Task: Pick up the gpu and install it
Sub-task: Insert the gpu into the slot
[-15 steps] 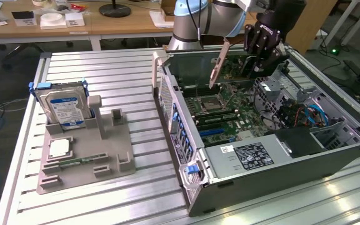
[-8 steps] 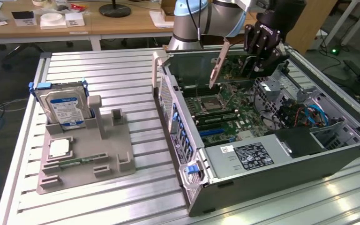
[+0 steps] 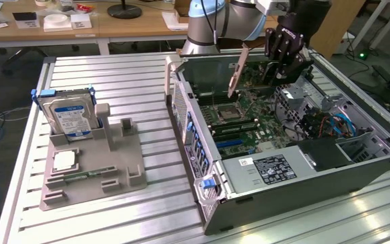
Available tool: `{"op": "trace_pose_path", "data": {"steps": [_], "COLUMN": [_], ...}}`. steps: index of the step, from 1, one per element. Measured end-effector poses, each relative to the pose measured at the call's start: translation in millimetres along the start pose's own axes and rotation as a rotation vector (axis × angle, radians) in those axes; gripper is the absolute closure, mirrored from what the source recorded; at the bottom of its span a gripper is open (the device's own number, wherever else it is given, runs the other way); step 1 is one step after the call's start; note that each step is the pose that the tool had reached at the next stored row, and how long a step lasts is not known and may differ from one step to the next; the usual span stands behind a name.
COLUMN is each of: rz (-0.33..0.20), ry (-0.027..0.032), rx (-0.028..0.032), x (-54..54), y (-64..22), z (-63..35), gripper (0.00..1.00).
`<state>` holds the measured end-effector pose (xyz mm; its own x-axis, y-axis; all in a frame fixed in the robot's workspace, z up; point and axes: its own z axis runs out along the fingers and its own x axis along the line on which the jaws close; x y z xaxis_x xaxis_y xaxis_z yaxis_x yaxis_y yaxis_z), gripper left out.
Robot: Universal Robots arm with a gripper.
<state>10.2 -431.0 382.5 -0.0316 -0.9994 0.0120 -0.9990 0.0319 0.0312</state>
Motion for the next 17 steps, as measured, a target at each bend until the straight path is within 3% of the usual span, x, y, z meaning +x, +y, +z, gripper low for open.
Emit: {"op": "trace_pose_path", "data": {"steps": [5,7,17], "rz": [0.043,0.043,0.043], "ry": [-0.0015,-0.0013,-0.0019], "rx": [0.0022,0.0062,0.0090], "x": [0.0,0.0,0.0], "y": [0.5,0.4,0.6], "z": [3.7,3.9,4.7], "gripper": [0.72,0.72,0.72]}}
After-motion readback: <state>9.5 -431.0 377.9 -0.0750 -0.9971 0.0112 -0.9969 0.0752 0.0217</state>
